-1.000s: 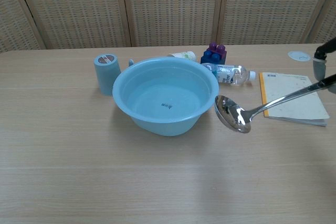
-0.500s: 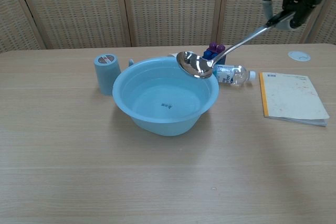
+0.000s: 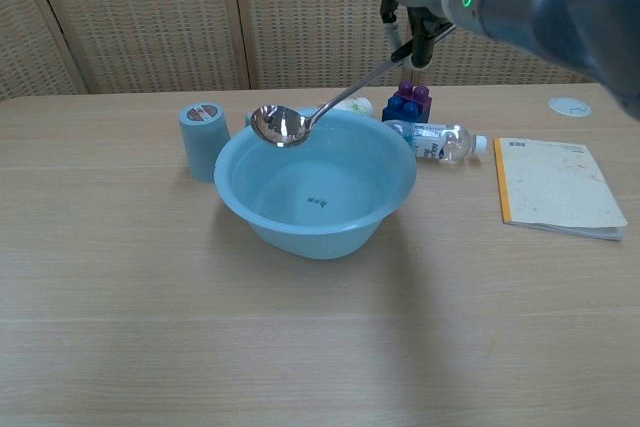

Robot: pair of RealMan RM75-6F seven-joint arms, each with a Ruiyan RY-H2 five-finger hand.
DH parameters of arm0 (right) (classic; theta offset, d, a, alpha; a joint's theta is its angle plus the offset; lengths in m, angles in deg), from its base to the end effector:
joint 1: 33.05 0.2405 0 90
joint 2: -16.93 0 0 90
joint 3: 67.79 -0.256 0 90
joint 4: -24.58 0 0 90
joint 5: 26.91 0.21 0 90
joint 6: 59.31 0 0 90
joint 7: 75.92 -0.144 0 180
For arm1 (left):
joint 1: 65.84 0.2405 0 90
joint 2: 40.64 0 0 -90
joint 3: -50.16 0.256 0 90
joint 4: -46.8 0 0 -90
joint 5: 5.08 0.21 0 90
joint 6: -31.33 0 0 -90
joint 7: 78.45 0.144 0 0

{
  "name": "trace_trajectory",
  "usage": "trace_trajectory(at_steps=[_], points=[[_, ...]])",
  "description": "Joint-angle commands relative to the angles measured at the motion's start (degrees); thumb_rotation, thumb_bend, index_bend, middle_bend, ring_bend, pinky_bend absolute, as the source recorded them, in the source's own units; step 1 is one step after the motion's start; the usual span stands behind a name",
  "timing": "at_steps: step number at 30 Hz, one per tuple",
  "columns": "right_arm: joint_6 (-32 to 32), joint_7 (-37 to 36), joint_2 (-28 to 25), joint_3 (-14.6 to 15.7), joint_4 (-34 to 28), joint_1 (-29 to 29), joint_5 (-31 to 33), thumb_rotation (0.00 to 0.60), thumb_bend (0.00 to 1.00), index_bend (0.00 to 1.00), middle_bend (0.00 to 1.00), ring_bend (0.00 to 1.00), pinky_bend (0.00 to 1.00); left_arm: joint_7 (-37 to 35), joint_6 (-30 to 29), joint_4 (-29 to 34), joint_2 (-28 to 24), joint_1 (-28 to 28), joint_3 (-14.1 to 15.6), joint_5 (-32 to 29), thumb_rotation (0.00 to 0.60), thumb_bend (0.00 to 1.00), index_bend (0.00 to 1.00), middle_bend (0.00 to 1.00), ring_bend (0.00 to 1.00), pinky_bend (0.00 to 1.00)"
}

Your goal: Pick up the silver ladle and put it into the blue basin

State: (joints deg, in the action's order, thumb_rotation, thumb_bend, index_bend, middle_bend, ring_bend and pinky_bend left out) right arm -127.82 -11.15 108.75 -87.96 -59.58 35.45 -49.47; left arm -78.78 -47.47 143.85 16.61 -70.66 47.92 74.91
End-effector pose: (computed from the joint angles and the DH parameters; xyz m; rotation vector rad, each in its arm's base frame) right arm -0.0214 -0.4201 0.0119 1.6773 -0.5803 0.5984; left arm -0.3239 0.1762 0.1799 -1.3628 -1.0104 -0.7623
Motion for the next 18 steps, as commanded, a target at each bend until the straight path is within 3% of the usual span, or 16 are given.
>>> trace_trajectory(at_steps=[1, 12, 18], points=[[-1.70, 2.11, 4.92, 1.76, 5.43, 2.54, -1.15, 0.600, 0.98, 0.81, 0.92, 1.00, 1.00, -0.53, 0.59, -0.29, -0.13, -0.24, -0.20, -0.66, 0.600, 0.00, 0.00, 0.00, 0.00, 0.00], [-2.26, 4.55, 13.74, 5.28, 20.55, 4.03, -7.07, 0.600, 0.98, 0.81, 0.92, 1.00, 1.00, -2.37, 2.04, -0.95, -0.62, -0.53, -0.42, -2.35, 0.600, 0.00, 0.00, 0.00, 0.00, 0.00], [-1.88, 6.68, 16.61, 9.03, 26.44, 3.01, -12.61, 0.600, 0.98, 0.81, 0.92, 1.00, 1.00, -2.39, 2.09, -0.90, -0.63, -0.62, -0.44, -2.48, 0.600, 0.00, 0.00, 0.00, 0.00, 0.00]])
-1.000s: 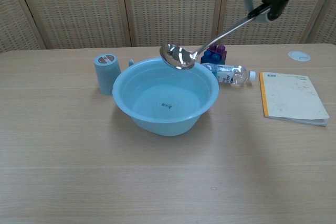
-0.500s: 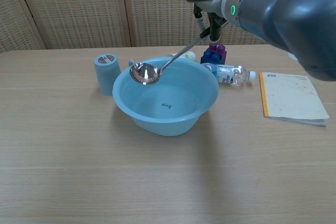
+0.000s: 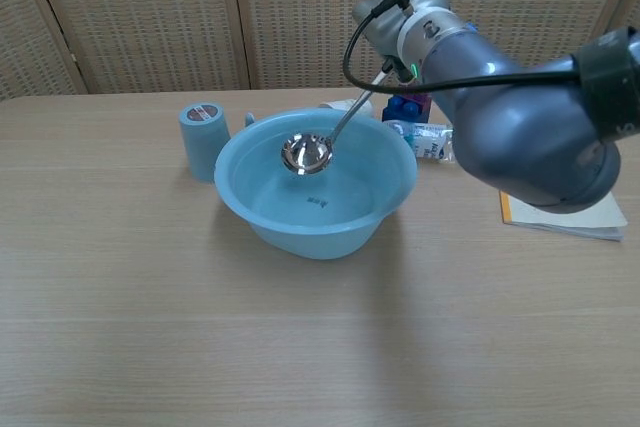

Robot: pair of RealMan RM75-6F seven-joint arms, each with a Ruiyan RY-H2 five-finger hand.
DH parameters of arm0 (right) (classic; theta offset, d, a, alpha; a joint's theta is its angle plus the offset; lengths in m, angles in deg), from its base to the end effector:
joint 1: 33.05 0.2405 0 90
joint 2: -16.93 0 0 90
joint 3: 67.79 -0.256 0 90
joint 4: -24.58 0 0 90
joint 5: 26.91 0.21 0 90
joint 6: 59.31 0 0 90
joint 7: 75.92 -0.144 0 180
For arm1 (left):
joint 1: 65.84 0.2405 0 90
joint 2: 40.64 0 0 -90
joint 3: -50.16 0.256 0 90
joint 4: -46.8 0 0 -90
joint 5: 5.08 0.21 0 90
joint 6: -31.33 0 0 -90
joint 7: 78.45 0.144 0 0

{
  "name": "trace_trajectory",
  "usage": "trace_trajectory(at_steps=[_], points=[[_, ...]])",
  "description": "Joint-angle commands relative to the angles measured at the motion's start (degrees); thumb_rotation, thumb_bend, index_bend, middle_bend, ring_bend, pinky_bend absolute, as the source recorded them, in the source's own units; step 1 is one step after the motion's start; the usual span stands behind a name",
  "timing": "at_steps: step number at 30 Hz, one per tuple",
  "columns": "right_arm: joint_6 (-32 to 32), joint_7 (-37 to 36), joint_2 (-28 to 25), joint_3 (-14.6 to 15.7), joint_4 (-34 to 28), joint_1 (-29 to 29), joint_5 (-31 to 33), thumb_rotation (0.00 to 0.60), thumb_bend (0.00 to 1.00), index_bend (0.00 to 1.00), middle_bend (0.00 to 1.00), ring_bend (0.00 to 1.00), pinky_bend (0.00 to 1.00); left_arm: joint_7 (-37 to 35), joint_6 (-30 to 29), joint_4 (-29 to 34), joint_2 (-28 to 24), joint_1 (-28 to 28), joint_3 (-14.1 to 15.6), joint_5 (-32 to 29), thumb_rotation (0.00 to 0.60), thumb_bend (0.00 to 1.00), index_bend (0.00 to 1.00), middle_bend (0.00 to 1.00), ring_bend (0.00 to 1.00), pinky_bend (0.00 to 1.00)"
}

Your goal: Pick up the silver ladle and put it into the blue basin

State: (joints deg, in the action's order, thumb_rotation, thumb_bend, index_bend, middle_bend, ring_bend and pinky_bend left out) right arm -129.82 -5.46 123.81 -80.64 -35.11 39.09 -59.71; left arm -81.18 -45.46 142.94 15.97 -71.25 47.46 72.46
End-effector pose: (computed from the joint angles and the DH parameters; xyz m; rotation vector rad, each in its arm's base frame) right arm -0.0262 -0.4348 -0.0387 1.6140 -0.1778 0.4501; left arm -0.3326 0.1804 0.1849 -1.3287 -1.0518 -0.7489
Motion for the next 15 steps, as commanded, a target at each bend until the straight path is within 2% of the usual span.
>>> trace_trajectory(at_steps=[1, 15], points=[[0.41, 0.96, 1.94, 1.95, 2.53, -1.00, -3.06, 0.600, 0.98, 0.81, 0.92, 1.00, 1.00, 0.06, 0.15, 0.02, 0.03, -0.07, 0.05, -0.05, 0.600, 0.00, 0.00, 0.00, 0.00, 0.00], [3.45, 3.49, 5.31, 3.85, 6.98, -4.09, -9.11, 0.600, 0.98, 0.82, 0.92, 1.00, 1.00, 0.31, 0.41, -0.17, 0.12, -0.36, 0.02, -0.29, 0.600, 0.00, 0.00, 0.00, 0.00, 0.00]])
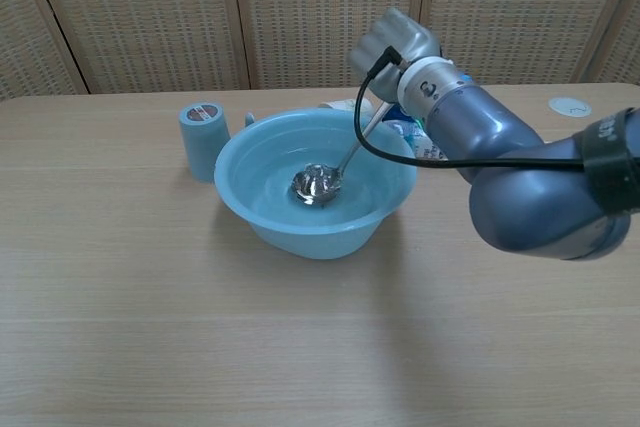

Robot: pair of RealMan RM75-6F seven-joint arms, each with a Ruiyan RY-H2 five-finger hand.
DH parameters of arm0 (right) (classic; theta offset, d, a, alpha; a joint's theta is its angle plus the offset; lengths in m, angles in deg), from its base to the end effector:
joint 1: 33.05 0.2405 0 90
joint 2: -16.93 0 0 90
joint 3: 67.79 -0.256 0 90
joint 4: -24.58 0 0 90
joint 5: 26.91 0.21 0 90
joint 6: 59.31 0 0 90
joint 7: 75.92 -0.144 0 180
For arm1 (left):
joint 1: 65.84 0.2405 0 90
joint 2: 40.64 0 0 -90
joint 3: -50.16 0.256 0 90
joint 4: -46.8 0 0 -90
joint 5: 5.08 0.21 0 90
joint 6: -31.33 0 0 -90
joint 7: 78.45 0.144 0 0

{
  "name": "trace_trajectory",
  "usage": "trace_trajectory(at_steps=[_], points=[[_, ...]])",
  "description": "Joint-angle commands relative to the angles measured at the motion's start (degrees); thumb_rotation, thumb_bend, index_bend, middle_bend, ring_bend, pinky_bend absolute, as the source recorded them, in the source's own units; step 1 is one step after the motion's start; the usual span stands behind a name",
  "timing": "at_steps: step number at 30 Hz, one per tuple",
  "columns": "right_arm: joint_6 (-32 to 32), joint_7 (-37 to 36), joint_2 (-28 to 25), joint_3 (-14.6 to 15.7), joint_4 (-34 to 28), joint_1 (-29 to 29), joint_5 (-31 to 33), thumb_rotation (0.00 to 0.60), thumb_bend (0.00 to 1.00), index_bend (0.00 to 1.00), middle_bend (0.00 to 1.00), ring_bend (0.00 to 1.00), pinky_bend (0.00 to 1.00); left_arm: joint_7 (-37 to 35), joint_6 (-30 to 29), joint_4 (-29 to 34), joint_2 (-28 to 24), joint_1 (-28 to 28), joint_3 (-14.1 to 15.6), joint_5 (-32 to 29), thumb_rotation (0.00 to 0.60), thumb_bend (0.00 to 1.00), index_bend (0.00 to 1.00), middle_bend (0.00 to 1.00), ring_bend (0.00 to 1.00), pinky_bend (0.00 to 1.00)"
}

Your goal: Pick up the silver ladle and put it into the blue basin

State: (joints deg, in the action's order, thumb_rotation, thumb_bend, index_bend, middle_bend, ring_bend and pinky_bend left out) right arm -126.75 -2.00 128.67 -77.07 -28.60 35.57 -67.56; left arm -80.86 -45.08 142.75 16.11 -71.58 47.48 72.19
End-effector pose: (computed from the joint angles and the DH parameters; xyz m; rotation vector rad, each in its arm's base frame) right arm -0.0471 -0.4220 -0.0694 1.6827 0.0121 0.3568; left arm -0.3331 0.1821 0.1839 -1.3334 -1.0509 -0.7421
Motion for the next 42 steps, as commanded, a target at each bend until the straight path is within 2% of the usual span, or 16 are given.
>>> trace_trajectory(at_steps=[1, 15, 24, 26, 28, 30, 31, 32, 35, 42], points=[[0.48, 0.14, 0.57, 0.56, 0.69, -0.72, -1.96, 0.600, 0.98, 0.82, 0.92, 1.00, 1.00, -0.01, 0.04, 0.06, -0.04, -0.05, -0.03, -0.04, 0.600, 0.00, 0.00, 0.00, 0.00, 0.00], [2.78, 2.27, 1.88, 1.71, 2.76, -2.44, -6.91, 0.600, 0.98, 0.82, 0.92, 1.00, 1.00, -0.28, -0.07, 0.02, -0.10, -0.08, -0.04, -0.02, 0.600, 0.00, 0.00, 0.00, 0.00, 0.00], [4.31, 7.24, -0.32, -0.75, -5.15, -4.01, -3.29, 0.600, 0.98, 0.82, 0.93, 1.00, 1.00, -0.15, 0.14, 0.05, -0.01, -0.20, 0.06, -0.04, 0.600, 0.00, 0.00, 0.00, 0.00, 0.00], [4.03, 8.61, -0.67, -1.87, -7.33, -4.37, -1.10, 0.600, 0.99, 0.82, 0.93, 1.00, 1.00, -0.05, 0.10, 0.05, 0.02, -0.21, 0.08, 0.01, 0.600, 0.00, 0.00, 0.00, 0.00, 0.00], [3.27, 10.23, -0.89, -4.45, -10.65, -4.93, 3.61, 0.600, 0.99, 0.82, 0.93, 1.00, 1.00, 0.02, 0.02, 0.14, 0.04, -0.19, 0.12, 0.10, 0.600, 0.00, 0.00, 0.00, 0.00, 0.00], [1.99, 11.40, -1.30, -7.78, -14.43, -5.33, 9.13, 0.600, 0.99, 0.82, 0.93, 1.00, 1.00, 0.12, -0.06, 0.18, 0.06, -0.15, 0.20, 0.20, 0.600, 0.00, 0.00, 0.00, 0.00, 0.00], [0.79, 10.43, -1.72, -12.08, -17.58, -5.92, 14.54, 0.600, 0.99, 0.82, 0.93, 1.00, 1.00, 0.25, -0.06, 0.17, 0.08, -0.13, 0.29, 0.30, 0.600, 0.00, 0.00, 0.00, 0.00, 0.00], [0.13, 11.08, -2.42, -13.68, -19.41, -5.77, 17.01, 0.600, 1.00, 0.82, 0.93, 1.00, 1.00, 0.29, -0.06, 0.19, 0.10, -0.15, 0.30, 0.34, 0.600, 0.00, 0.00, 0.00, 0.00, 0.00], [-1.62, 12.16, -4.61, -15.85, -22.98, -5.29, 20.70, 0.600, 1.00, 0.82, 0.93, 1.00, 1.00, 0.42, -0.01, 0.27, 0.14, -0.20, 0.38, 0.46, 0.600, 0.00, 0.00, 0.00, 0.00, 0.00], [-3.86, 10.60, -8.66, -18.27, -27.80, -4.94, 23.81, 0.600, 1.00, 0.82, 0.93, 1.00, 1.00, 0.74, 0.09, 0.38, 0.26, -0.29, 0.56, 0.69, 0.600, 0.00, 0.00, 0.00, 0.00, 0.00]])
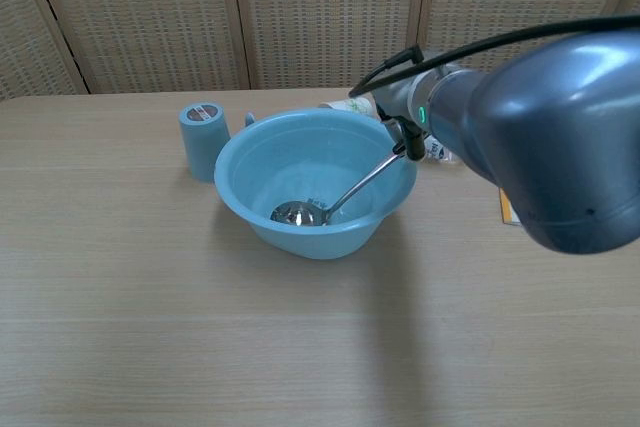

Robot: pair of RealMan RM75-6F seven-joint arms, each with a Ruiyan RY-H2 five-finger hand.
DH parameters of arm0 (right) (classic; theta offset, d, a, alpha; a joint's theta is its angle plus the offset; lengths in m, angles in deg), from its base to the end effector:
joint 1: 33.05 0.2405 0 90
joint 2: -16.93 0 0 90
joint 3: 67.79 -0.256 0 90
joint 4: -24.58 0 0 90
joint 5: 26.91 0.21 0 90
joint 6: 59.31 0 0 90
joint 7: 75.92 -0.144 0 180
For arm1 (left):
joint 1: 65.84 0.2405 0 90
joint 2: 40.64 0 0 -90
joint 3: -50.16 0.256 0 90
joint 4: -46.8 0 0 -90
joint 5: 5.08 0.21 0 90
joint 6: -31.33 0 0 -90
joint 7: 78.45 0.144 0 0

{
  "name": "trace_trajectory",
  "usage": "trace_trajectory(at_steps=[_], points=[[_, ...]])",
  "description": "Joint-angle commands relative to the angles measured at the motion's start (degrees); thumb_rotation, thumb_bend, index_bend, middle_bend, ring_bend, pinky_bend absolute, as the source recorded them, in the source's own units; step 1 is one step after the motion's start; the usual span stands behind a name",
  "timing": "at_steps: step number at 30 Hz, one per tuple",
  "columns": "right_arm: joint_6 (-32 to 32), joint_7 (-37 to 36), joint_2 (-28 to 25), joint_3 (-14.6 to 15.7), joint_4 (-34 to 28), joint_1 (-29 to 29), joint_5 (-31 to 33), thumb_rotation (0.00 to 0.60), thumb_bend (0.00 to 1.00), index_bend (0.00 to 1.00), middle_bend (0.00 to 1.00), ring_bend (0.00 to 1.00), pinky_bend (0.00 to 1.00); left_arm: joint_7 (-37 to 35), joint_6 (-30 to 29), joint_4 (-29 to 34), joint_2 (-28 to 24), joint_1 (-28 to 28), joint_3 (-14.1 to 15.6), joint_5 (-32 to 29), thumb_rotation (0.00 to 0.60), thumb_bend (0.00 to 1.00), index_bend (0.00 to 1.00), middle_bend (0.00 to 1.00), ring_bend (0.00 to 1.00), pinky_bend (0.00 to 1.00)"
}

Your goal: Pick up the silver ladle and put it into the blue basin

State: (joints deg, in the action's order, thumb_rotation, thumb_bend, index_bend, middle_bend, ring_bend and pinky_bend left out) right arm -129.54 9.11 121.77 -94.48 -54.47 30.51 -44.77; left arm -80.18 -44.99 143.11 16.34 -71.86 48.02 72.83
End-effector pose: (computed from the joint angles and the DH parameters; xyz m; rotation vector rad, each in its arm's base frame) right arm -0.0390 -0.3934 -0.0502 1.7384 -0.6069 0.3140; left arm -0.3304 0.1815 0.1796 -1.3553 -1.0510 -0.7398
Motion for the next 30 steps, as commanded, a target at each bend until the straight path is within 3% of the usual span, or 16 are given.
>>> trace_trajectory(at_steps=[1, 19, 30], points=[[-1.24, -0.68, -2.24, -0.89, -2.46, 0.17, 1.34, 0.600, 1.00, 0.82, 0.93, 1.00, 1.00, 0.11, -0.01, 0.04, 0.04, -0.01, 0.05, 0.06, 0.600, 0.00, 0.00, 0.00, 0.00, 0.00], [-5.97, -3.93, -9.51, -4.01, -10.14, 3.18, 8.03, 0.600, 1.00, 0.82, 0.93, 1.00, 1.00, 0.99, 0.36, 0.11, 0.40, -0.25, 0.26, -0.13, 0.600, 0.00, 0.00, 0.00, 0.00, 0.00], [-8.62, -3.92, -12.65, -3.67, -12.96, 5.09, 10.20, 0.600, 1.00, 0.82, 0.93, 1.00, 1.00, 1.15, 0.46, 0.07, 0.49, -0.31, 0.28, -0.29, 0.600, 0.00, 0.00, 0.00, 0.00, 0.00]])
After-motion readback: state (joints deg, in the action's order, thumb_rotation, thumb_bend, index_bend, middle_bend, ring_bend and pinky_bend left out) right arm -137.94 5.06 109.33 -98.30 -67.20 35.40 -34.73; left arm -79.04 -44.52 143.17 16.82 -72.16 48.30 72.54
